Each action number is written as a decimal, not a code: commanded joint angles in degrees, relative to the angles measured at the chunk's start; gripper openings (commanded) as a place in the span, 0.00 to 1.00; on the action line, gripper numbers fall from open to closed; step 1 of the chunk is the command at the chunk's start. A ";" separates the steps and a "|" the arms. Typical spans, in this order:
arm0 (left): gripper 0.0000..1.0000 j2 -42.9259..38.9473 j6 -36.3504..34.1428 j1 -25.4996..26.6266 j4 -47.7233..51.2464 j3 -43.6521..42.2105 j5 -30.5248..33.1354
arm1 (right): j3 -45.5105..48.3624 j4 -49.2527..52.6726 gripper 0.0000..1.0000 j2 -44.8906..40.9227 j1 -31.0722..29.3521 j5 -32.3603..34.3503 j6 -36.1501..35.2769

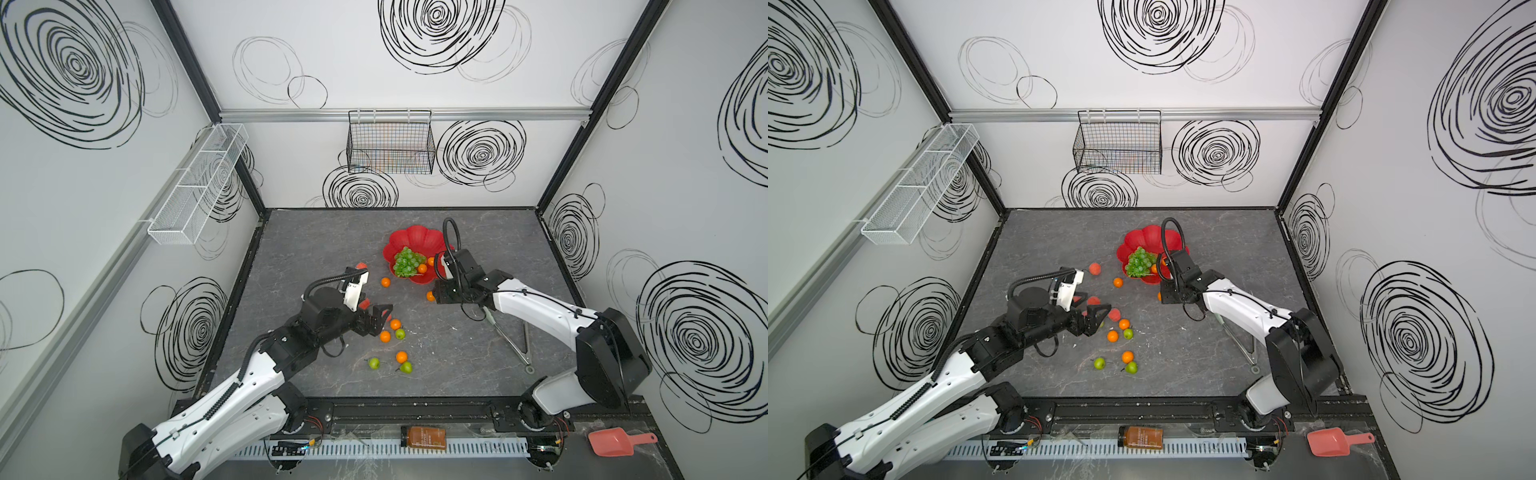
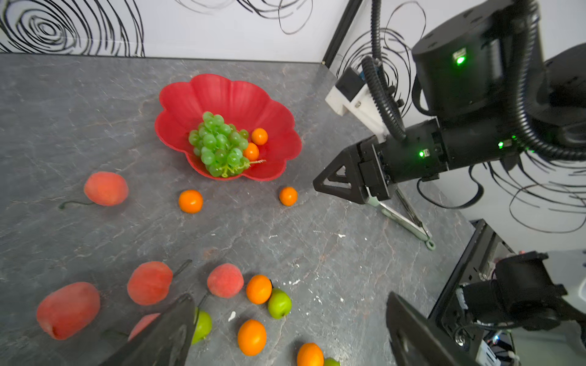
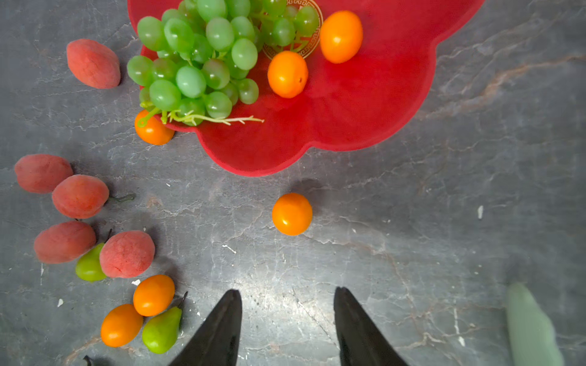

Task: Place and organize the fake fruits in the fruit bowl
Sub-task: 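Move the right gripper over a kumquat lying beside the bowl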

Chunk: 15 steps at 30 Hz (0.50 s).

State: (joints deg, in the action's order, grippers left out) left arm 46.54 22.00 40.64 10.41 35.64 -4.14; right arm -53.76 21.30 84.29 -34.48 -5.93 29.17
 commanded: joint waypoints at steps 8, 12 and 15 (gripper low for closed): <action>0.96 4.45 5.50 5.70 -8.03 -3.72 4.06 | 10.02 -12.29 0.55 -5.25 -3.76 0.74 3.26; 0.96 5.05 6.65 5.92 -9.91 -4.99 3.62 | 9.19 -11.50 0.50 -1.84 -3.73 1.33 3.52; 0.96 5.30 6.76 5.94 -10.40 -5.32 3.49 | 8.26 -11.96 0.50 0.68 -3.67 1.53 3.13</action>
State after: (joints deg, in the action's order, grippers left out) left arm 51.72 27.49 46.24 4.34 30.74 -1.19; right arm -44.21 10.74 82.96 -38.24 -5.15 31.79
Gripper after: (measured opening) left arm 0.961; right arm 0.503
